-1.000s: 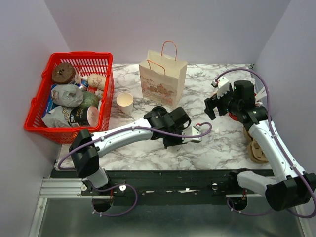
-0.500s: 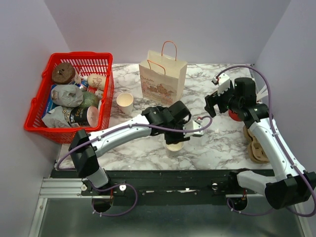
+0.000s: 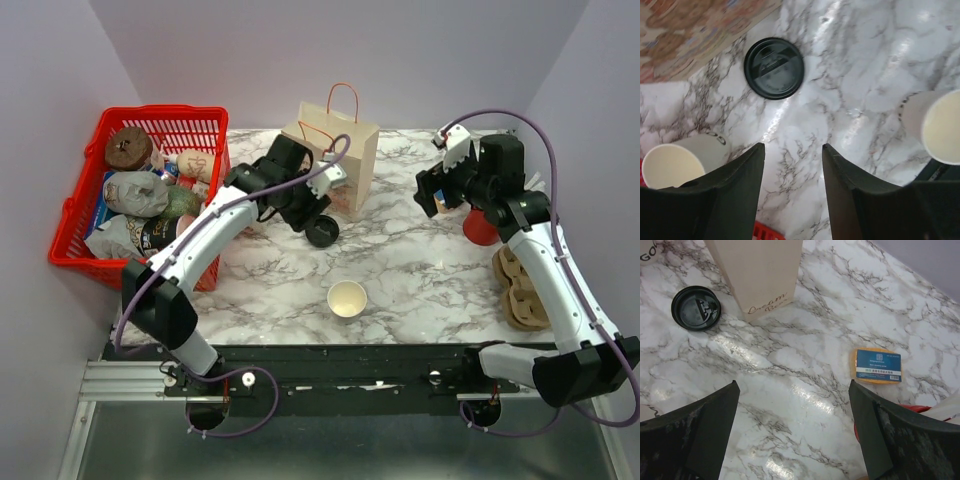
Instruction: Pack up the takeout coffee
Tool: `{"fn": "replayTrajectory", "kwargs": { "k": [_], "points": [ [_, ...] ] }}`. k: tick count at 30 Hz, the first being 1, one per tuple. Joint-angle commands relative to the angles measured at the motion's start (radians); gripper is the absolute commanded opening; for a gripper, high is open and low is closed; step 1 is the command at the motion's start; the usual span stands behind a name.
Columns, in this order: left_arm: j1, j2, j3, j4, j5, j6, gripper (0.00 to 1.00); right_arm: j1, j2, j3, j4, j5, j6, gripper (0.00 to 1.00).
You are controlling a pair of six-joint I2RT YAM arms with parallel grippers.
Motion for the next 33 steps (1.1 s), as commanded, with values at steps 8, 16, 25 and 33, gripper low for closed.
{"fn": "replayTrajectory", "kwargs": {
  "k": [8, 16, 25, 33],
  "points": [
    [0.147, 0.243, -0.009, 0.315, 0.003, -0.179, 0.48, -0.003, 0.008, 0.034, -0.025, -0.012, -0.055, 0.99],
    [0.147, 0.366, -0.001, 0.449, 0.006, -0.151, 0.48, -0.003, 0.030, 0.026, -0.016, -0.007, -0.069, 0.99],
    [0.147, 0.424, -0.022, 0.502, -0.001, -0.156, 0.47, -0.003, 0.045, 0.035, -0.028, -0.007, -0.069, 0.99],
    [0.150, 0.420, -0.091, 0.555, -0.043, -0.234, 0.43, -0.003, 0.040, 0.022, -0.028, -0.003, -0.070, 0.99]
  ]
}}
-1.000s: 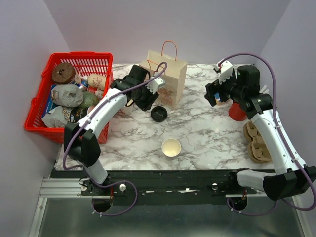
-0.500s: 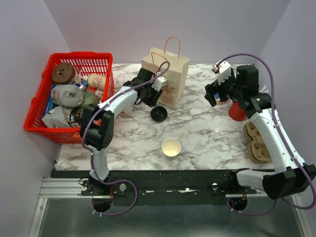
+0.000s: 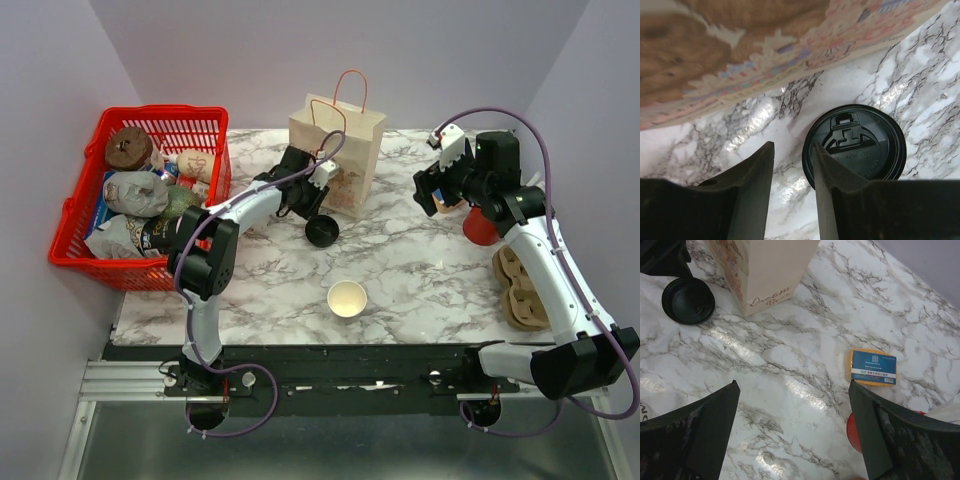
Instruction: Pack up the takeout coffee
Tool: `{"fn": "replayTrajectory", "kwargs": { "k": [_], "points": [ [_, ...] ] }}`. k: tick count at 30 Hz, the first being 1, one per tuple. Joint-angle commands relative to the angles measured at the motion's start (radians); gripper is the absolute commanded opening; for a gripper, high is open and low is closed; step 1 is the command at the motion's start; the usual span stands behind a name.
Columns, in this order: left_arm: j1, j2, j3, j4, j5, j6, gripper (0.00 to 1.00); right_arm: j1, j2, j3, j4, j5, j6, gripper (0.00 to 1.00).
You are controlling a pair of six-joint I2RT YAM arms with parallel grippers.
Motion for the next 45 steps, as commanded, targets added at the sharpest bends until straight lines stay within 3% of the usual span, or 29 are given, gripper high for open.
{"fn": "replayTrajectory", "kwargs": {
  "k": [1, 6, 15, 33, 45],
  "points": [
    [0.002, 0.003, -0.031, 0.029, -0.025, -0.069, 0.42, -0.003, 0.001, -0.003, -0.021, -0.005, -0.007, 0.99],
    [0.011, -0.036, -0.124, 0.085, -0.016, -0.115, 0.40, -0.003, 0.002, -0.001, -0.021, -0.003, -0.006, 0.99],
    [0.016, -0.025, -0.117, 0.078, -0.007, -0.138, 0.33, -0.003, 0.005, -0.007, -0.018, -0.009, -0.003, 0.99],
    [0.016, -0.017, -0.123, 0.170, 0.059, -0.148, 0.35, -0.003, -0.013, -0.044, -0.009, -0.012, 0.000, 0.99],
    [0.017, -0.003, -0.115, 0.199, 0.097, -0.147, 0.17, -0.001, -0.010, -0.055, -0.010, -0.017, 0.000, 0.99]
  ]
}}
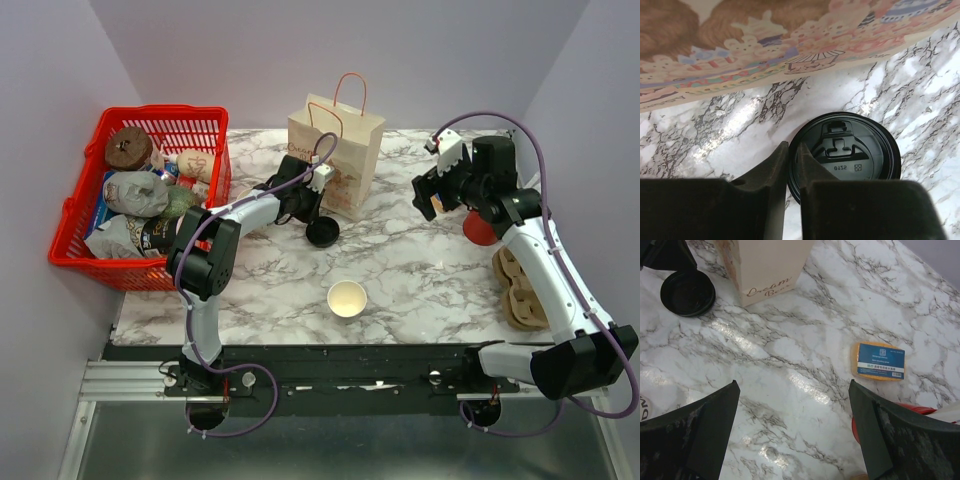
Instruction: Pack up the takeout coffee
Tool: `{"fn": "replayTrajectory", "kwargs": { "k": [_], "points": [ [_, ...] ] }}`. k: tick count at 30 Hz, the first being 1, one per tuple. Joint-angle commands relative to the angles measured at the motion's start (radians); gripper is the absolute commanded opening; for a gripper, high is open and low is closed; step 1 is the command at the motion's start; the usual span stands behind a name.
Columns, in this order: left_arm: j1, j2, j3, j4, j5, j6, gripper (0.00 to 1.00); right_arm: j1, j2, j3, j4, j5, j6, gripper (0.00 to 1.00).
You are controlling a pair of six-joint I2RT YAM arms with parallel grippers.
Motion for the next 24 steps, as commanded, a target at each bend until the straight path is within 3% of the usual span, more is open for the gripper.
{"fn": "replayTrajectory", "kwargs": {
  "k": [1, 10, 14, 19, 24],
  "points": [
    [0.006, 0.002, 0.014, 0.030, 0.048, -0.006, 0.16, -0.003, -0.008, -0.019, -0.009, -0.016, 0.000, 0.99],
    [0.006, 0.001, 0.011, 0.029, 0.051, -0.003, 0.04, -0.003, -0.007, -0.037, 0.000, -0.025, 0.004, 0.99],
    [0.006, -0.001, 0.006, 0.039, 0.065, 0.005, 0.22, -0.003, -0.005, -0.040, 0.003, -0.025, 0.004, 0.99],
    [0.006, -0.022, -0.017, 0.061, 0.097, -0.012, 0.27, -0.003, -0.003, -0.044, 0.002, -0.031, 0.006, 0.99],
    [-0.003, -0.151, -0.125, 0.133, 0.108, -0.078, 0.33, -0.003, -0.005, -0.045, 0.003, -0.031, 0.006, 0.99]
  ]
}}
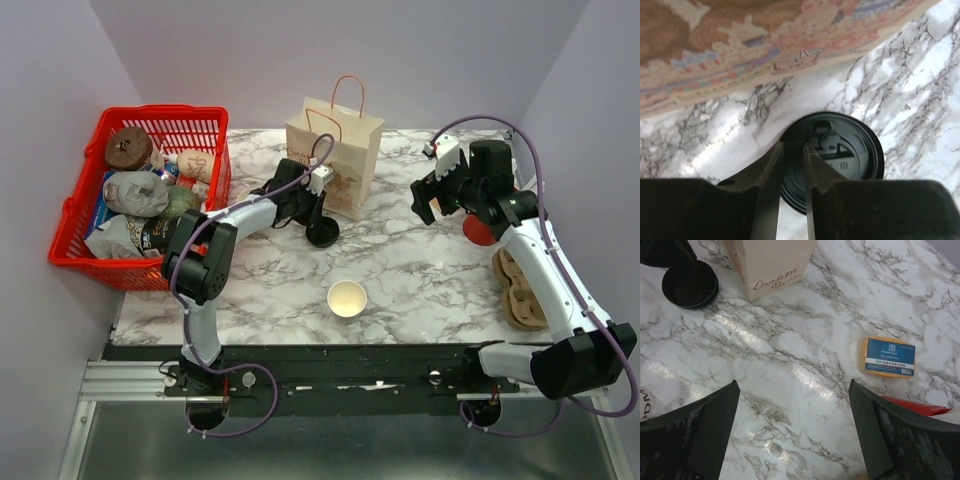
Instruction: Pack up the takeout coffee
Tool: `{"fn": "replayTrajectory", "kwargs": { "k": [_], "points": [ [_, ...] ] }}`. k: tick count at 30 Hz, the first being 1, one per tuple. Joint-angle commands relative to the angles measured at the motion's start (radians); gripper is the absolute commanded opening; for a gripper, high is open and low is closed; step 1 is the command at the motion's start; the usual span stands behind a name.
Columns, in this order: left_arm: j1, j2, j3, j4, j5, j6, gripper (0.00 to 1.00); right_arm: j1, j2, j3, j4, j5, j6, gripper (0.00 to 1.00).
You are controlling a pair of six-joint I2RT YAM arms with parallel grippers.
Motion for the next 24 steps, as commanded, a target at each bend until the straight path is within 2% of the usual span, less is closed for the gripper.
{"fn": "replayTrajectory", "kwargs": {
  "k": [1, 8, 15, 24],
  "points": [
    [-0.012, -0.135, -0.083, 0.064, 0.046, -0.060, 0.33, -0.003, -0.005, -0.013, 0.006, -0.020, 0.004, 0.99],
    [-0.102, -0.196, -0.128, 0.027, 0.008, -0.077, 0.34, -0.003, -0.017, -0.026, 0.017, -0.035, 0.012, 0.99],
    [-0.162, -0.150, -0.088, -0.008, -0.098, -0.054, 0.33, -0.003, -0.060, -0.056, 0.020, -0.033, 0.010, 0.99],
    [-0.198, -0.083, -0.031, -0.037, -0.118, -0.048, 0.33, -0.003, -0.114, -0.115, 0.014, -0.023, 0.005, 0.99]
  ]
}}
